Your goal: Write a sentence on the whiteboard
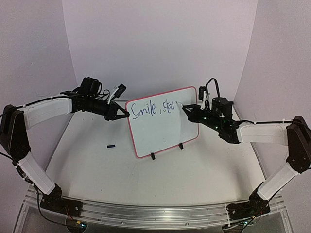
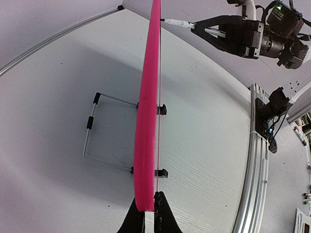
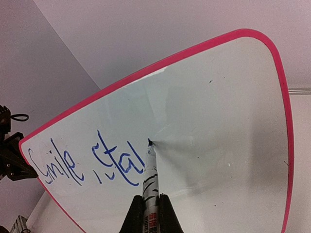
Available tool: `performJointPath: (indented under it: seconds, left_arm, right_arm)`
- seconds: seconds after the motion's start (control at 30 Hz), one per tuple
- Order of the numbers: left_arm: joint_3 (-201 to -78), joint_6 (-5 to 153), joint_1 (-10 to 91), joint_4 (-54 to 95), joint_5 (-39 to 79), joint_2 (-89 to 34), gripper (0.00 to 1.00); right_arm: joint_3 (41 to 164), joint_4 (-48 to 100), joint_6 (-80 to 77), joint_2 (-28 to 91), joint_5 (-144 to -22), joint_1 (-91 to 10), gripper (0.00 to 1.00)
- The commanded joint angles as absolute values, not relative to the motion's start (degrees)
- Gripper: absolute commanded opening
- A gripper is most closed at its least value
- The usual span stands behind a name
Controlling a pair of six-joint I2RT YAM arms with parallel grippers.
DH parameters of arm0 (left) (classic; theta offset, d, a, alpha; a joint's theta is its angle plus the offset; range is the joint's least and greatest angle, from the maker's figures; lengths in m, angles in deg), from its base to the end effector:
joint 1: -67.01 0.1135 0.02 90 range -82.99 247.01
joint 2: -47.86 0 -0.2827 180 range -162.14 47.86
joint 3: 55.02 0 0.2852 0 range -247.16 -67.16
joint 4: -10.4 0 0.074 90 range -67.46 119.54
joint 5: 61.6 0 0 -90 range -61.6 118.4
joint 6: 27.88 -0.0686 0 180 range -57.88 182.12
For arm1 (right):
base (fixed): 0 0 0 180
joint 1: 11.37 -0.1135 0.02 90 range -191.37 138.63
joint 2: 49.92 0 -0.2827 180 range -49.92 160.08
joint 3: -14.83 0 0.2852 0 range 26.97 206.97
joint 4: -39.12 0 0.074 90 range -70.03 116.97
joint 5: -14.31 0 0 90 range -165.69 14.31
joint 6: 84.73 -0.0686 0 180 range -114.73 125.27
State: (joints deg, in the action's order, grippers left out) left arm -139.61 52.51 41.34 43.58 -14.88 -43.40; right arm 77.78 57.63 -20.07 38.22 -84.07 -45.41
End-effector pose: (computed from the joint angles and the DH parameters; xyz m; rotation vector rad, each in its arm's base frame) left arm 0.3443 -0.2177 0.2836 1.0500 1.9618 -1.0024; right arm 0.3340 0.2377 0.2582 -0.2485 1.7507 0.8899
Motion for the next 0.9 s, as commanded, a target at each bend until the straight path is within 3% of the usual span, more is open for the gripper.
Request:
performJointPath:
  seconds: [0.0,0.87]
  left_arm:
    - [-139.8,49.5,39.7,50.3,-12.3,-45.6,0.00]
    - [-139.8,49.7,39.3,50.2,-12.6,-46.0,0.00]
  right_arm:
    - [78.9,57.6,-19.9,38.8,-83.4,-45.2,0.00]
    - [71.5,58.4,-25.2,39.8,-91.1,-46.3,0.00]
